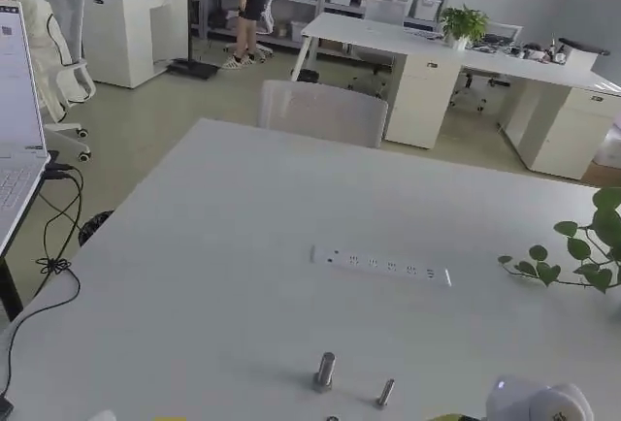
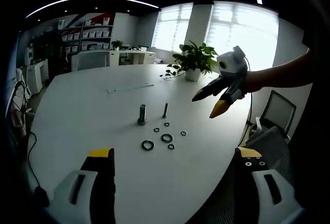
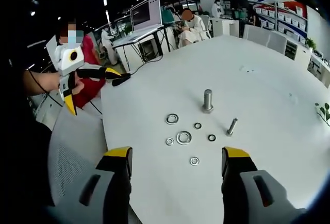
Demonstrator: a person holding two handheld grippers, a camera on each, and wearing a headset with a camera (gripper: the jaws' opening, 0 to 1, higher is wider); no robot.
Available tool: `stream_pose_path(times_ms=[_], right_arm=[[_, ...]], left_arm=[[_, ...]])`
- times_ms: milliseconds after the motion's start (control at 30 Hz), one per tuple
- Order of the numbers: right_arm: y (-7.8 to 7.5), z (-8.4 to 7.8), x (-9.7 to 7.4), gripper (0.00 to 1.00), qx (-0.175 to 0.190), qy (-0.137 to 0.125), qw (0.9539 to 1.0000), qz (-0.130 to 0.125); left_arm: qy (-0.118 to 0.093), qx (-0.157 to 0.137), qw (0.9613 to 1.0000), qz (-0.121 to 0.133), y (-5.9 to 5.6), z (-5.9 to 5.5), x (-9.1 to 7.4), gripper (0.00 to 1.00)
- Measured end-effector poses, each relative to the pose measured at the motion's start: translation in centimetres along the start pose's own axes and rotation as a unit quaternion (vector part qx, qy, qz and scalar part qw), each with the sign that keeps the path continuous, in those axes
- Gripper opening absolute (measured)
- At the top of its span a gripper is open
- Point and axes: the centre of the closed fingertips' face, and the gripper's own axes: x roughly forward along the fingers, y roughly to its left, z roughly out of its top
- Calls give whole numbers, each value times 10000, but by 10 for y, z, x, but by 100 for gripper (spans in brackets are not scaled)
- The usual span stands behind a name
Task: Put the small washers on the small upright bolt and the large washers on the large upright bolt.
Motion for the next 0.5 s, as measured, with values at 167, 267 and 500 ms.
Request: stream_pose_path(times_ms=[167, 267, 500], right_arm=[[-1, -1, 6, 72, -89, 146, 9998, 37], [-3, -1, 10, 71, -198, 237, 9995, 39], [-6, 4, 22, 67, -417, 387, 9983, 147]], left_arm=[[-20, 9, 10000, 18, 2, 0, 1, 97], [-52, 16, 10000, 13, 2, 1, 1, 97], [-36, 43, 10000, -33, 1, 0, 3, 96]])
